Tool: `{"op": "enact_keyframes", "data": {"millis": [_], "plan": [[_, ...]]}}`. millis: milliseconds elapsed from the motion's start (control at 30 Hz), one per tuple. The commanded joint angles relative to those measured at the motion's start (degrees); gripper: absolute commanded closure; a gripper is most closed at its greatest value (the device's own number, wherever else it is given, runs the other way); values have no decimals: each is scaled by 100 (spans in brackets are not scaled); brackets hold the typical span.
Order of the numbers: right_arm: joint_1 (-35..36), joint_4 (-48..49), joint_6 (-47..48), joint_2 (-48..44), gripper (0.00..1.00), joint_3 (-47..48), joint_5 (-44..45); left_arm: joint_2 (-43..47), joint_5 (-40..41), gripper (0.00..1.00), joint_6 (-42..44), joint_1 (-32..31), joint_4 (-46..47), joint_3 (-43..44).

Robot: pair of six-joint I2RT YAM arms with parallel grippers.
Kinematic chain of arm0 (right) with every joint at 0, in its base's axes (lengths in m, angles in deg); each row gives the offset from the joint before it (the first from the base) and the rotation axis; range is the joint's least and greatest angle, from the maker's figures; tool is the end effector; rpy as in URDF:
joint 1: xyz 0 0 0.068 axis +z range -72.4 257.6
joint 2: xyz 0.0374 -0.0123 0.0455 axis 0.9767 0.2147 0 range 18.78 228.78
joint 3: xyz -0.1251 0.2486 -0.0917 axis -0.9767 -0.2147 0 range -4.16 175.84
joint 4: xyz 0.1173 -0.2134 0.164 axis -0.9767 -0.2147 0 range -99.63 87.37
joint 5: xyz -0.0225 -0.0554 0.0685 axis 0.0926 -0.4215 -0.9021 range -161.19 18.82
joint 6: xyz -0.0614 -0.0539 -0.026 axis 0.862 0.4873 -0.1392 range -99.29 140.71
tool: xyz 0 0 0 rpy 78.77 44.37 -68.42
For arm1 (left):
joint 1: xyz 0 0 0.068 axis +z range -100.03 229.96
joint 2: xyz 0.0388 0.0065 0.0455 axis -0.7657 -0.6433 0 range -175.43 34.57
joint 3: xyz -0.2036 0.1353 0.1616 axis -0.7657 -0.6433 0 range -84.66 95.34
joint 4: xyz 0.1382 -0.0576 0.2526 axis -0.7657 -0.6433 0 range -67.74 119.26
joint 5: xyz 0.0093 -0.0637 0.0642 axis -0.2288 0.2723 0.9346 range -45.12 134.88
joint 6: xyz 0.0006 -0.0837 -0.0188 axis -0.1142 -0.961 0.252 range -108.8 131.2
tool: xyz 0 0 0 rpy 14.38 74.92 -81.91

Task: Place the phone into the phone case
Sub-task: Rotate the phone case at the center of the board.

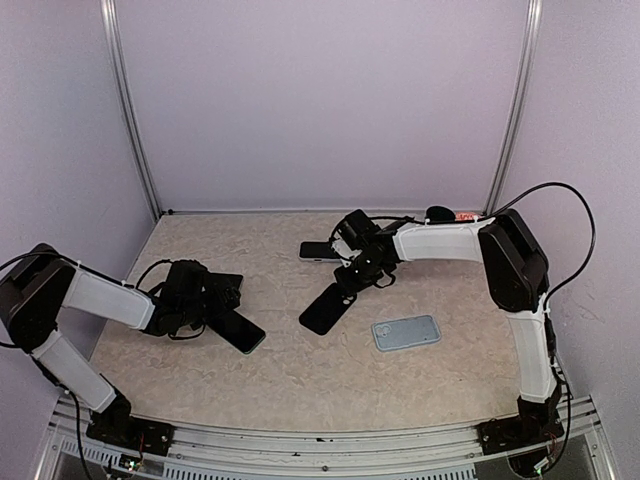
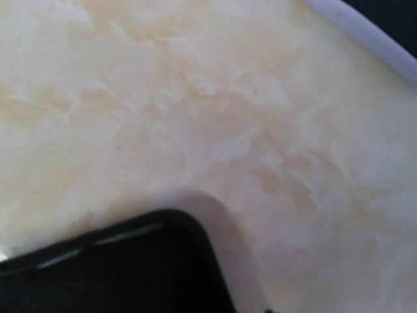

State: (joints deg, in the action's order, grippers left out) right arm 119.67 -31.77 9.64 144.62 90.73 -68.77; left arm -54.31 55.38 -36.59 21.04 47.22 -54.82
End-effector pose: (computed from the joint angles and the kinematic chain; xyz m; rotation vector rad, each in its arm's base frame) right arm 0.3968 0.3538 0.1227 -0.6921 2.5517 0.2660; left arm 0.2879 -0.1434 0.0924 -0.4759 2.2727 -0.4878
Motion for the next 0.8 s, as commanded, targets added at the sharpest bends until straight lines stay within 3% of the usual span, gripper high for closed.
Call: {"op": "enact_keyframes", "data": {"millis": [0,167,767], "plan": [[-34,-13,91,81,65,63,-74,-82,-117,1,-117,10,-461,-124],[-38,73,69,89,71,-23,-87,-129,-136,1,-139,-15,-460,-102],[-210,215,74,239,73,-46,-233,-120,-118,1,-107,-16,-547,-27]]}}
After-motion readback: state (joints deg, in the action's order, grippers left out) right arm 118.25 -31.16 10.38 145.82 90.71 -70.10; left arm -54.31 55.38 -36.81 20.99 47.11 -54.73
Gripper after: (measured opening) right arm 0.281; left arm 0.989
